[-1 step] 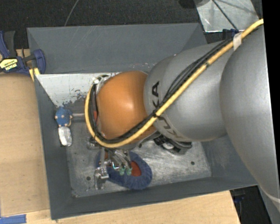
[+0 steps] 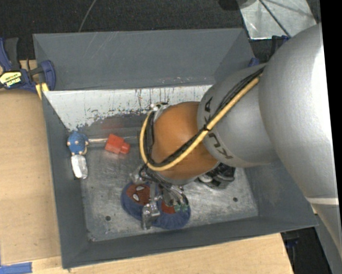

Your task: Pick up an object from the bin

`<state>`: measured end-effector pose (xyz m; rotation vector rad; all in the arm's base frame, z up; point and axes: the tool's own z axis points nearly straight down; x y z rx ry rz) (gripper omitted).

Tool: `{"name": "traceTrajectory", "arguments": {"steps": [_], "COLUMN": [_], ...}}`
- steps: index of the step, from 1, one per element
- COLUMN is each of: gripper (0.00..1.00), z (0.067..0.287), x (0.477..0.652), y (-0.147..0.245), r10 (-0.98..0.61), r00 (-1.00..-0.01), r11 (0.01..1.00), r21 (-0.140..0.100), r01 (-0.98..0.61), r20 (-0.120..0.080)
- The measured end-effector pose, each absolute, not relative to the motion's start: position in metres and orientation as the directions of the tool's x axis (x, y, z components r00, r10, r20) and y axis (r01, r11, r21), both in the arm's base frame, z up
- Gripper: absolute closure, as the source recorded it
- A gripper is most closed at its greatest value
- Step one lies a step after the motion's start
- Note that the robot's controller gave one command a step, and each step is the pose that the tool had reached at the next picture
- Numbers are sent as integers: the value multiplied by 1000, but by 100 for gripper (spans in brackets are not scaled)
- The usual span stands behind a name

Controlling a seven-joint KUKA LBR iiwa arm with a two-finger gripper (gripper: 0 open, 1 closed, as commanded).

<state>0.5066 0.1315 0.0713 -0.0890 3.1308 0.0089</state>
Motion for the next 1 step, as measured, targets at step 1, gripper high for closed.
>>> {"name": "traceTrajectory", "arguments": {"steps": [1], "gripper": [0], "z": [102], "x": [575], "y": [41], "r10": [-84], "r00": [-996], "r11": [996], "r21": [-3], "r01": [-84], "r20": [-6]}}
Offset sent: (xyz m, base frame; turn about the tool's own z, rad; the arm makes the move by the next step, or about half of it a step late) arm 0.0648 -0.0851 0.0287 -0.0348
